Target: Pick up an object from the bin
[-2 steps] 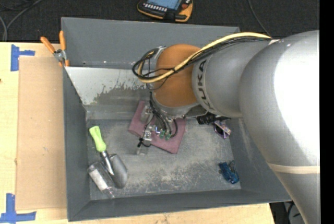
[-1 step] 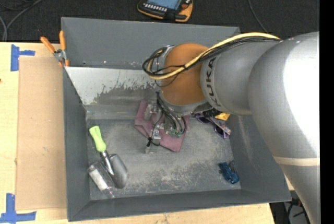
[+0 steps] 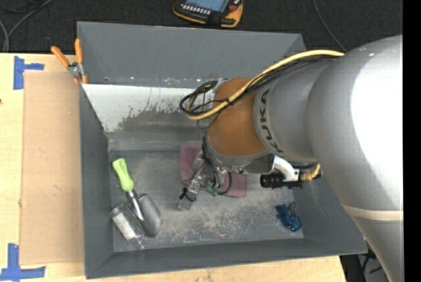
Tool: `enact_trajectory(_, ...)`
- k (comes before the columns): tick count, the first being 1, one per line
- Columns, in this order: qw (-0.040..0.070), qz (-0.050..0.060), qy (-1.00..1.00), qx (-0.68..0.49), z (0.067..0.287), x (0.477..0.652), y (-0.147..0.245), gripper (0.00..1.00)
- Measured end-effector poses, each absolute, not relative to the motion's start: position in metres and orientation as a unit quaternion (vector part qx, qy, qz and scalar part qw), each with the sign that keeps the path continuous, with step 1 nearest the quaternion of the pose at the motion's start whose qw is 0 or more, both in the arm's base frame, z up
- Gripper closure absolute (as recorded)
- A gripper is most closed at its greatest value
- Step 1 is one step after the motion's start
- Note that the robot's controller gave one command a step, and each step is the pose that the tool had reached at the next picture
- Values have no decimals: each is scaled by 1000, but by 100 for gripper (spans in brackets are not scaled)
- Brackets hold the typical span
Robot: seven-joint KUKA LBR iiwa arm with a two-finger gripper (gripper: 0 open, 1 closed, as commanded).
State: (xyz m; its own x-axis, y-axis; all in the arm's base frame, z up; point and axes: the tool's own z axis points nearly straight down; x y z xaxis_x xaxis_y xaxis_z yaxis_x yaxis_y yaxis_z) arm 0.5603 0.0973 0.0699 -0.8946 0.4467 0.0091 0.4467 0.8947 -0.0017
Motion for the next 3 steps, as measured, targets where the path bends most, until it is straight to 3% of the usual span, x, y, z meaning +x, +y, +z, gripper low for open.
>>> enact_trajectory(1, 0, -2, -993, -117, 70, 585, 79, 0)
enact_trajectory(2, 5, -1, -978, -210, 70, 566, 95, 100)
enact_trajectory(3, 5, -1, -978, -210, 70, 566, 95, 100)
